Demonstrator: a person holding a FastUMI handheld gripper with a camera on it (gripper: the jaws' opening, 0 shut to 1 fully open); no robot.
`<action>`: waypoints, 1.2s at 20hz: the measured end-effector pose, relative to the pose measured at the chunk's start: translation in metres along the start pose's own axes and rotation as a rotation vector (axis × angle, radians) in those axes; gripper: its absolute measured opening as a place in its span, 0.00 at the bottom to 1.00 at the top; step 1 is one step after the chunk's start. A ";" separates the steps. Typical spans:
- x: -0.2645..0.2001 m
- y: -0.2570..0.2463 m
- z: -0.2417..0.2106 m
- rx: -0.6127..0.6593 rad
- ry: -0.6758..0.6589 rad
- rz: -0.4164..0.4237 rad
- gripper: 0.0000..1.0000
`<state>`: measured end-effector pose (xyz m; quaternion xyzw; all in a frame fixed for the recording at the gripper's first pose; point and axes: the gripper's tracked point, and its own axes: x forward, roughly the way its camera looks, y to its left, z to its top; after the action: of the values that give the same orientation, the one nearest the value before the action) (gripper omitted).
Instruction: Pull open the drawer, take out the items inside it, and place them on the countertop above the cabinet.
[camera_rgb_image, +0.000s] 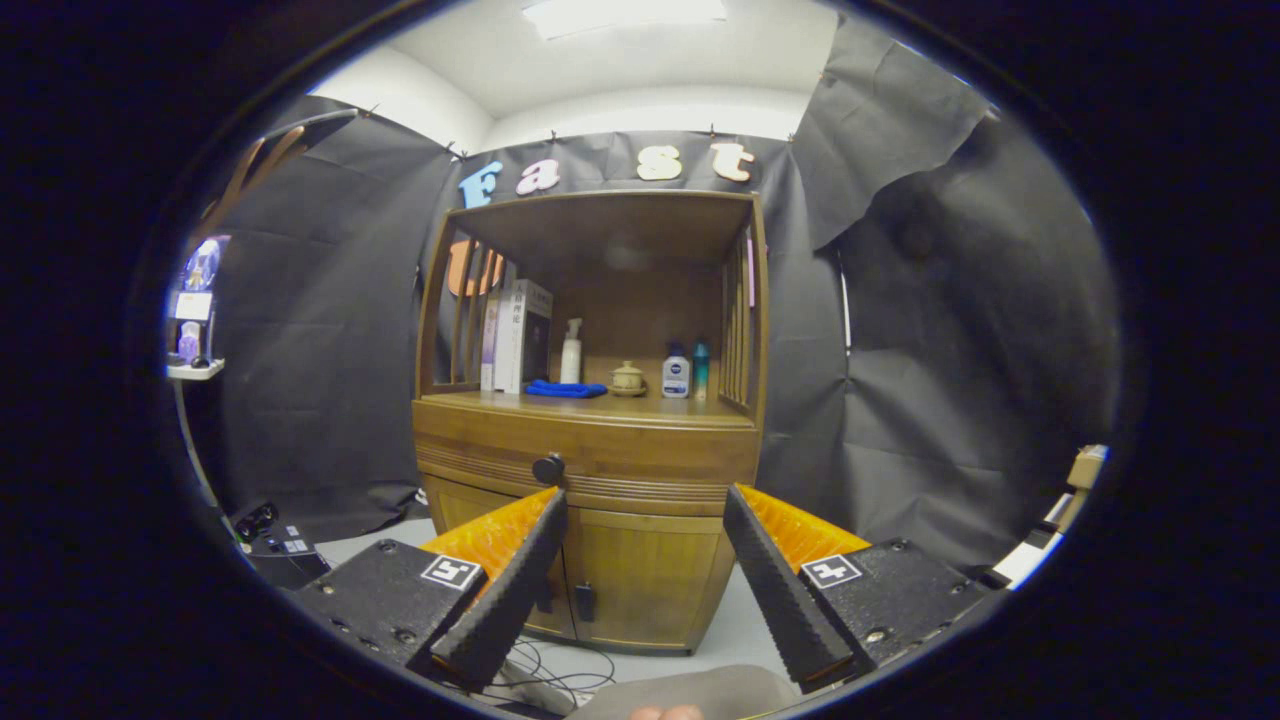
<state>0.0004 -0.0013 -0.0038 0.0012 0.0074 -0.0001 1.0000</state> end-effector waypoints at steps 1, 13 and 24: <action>0.000 0.002 0.001 -0.002 -0.001 0.003 1.00; 0.080 0.059 0.024 -0.019 -0.026 0.083 1.00; 0.241 0.126 -0.049 0.028 0.253 0.055 0.94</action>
<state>0.2403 0.1246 -0.0561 0.0152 0.1334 0.0272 0.9906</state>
